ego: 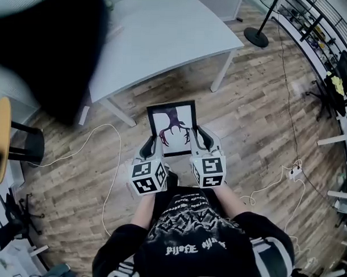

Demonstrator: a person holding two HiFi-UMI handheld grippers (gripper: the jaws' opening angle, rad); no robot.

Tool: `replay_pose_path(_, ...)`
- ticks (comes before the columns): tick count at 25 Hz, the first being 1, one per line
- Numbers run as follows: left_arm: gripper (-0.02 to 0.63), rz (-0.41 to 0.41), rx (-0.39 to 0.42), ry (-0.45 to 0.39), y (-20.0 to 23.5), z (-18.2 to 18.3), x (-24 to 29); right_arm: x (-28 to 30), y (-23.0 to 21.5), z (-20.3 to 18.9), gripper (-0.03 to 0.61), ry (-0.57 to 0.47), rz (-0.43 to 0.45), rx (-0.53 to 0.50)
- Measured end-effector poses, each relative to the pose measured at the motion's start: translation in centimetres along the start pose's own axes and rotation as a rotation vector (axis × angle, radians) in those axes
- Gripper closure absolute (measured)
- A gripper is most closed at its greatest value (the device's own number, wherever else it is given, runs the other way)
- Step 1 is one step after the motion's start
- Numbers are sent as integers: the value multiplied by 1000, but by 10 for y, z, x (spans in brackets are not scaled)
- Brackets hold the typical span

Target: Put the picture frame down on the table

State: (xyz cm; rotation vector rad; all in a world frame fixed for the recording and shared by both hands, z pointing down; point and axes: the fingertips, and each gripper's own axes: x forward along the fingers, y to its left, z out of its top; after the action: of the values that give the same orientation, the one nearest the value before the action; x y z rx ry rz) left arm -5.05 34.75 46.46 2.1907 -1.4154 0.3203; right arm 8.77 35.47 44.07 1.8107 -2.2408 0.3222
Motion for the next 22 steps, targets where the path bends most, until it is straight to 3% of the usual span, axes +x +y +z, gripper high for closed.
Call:
replay_pose_path(11, 534, -44, 16, -6, 67, 42, 36, 73, 33, 25, 511, -16, -44, 7)
replay_pose_path(22, 532, -15, -5, -13, 87, 57, 61, 115, 32, 34, 511, -9, -8, 4)
